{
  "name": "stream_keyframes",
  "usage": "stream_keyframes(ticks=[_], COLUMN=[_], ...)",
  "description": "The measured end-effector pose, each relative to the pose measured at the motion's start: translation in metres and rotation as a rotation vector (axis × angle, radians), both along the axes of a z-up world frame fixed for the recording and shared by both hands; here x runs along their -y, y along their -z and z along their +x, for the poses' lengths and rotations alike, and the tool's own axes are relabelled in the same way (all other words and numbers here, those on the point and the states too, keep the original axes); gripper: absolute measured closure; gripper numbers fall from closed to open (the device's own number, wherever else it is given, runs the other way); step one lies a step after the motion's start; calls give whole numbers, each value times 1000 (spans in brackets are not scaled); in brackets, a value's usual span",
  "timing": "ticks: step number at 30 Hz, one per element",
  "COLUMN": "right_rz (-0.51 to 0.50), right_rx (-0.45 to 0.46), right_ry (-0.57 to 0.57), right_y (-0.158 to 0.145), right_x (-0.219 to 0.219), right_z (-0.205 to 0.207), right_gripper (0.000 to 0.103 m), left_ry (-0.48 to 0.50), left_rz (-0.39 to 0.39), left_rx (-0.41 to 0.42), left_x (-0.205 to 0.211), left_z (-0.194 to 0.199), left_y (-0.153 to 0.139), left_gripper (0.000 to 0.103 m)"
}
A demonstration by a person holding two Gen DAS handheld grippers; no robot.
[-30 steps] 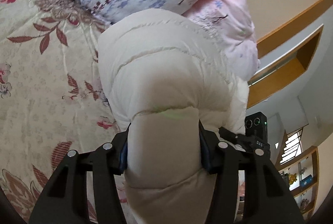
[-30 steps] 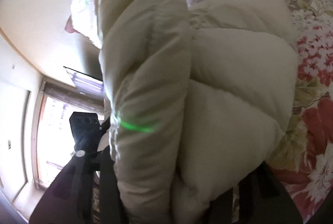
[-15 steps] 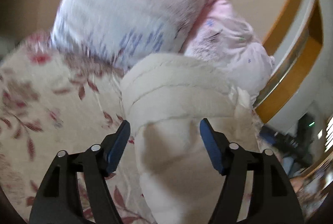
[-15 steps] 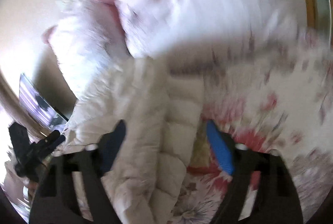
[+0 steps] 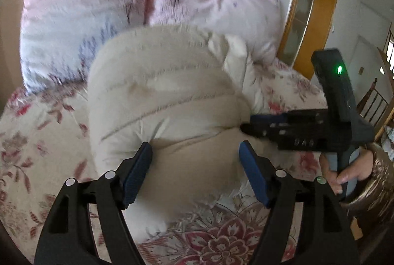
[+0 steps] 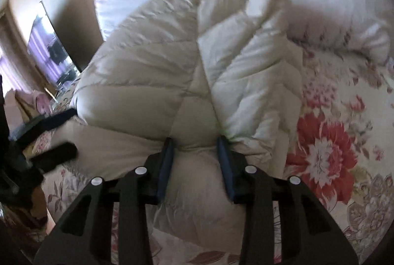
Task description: Fold large clothes
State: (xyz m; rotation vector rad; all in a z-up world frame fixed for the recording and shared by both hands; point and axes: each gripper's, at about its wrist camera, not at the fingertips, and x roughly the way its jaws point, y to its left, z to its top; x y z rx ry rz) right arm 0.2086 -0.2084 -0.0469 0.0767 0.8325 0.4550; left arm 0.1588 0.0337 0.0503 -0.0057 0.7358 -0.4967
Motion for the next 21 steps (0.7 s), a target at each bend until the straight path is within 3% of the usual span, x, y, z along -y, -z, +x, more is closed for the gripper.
stream_keyframes(ticks=[5, 7, 8, 9, 14, 15, 17, 18, 21], right_rz=[78, 185, 225, 259, 297, 283, 247, 217, 169], right_rx=[-49, 6, 33, 56, 68, 60, 59, 59, 3], right_ry=[-15, 35, 78, 123, 256, 269, 269, 273, 340], right_y=[-13, -33, -42, -50, -63, -61, -57, -55, -31], right_x=[18, 39, 42, 52, 69, 68, 60, 56, 57], right_z=[20, 25, 30, 37, 95, 106, 122, 128, 137], right_gripper=[61, 46, 33, 30, 30, 33, 70, 81, 87], left_ry=[-1, 1, 4, 6, 11, 11, 11, 12, 27], left_rz=[-58, -59, -60, -57, -45, -45, -42, -43, -49], left_rx=[-86, -83, -82, -80, -76, -76, -74, -74, -71], left_x=[-5, -6, -6, -5, 1, 1, 2, 2, 4], left_z=[22, 22, 21, 21, 20, 20, 20, 20, 20], left_y=[20, 19, 19, 19, 21, 21, 21, 21, 21], left_gripper=[29, 27, 26, 25, 19, 18, 17, 17, 17])
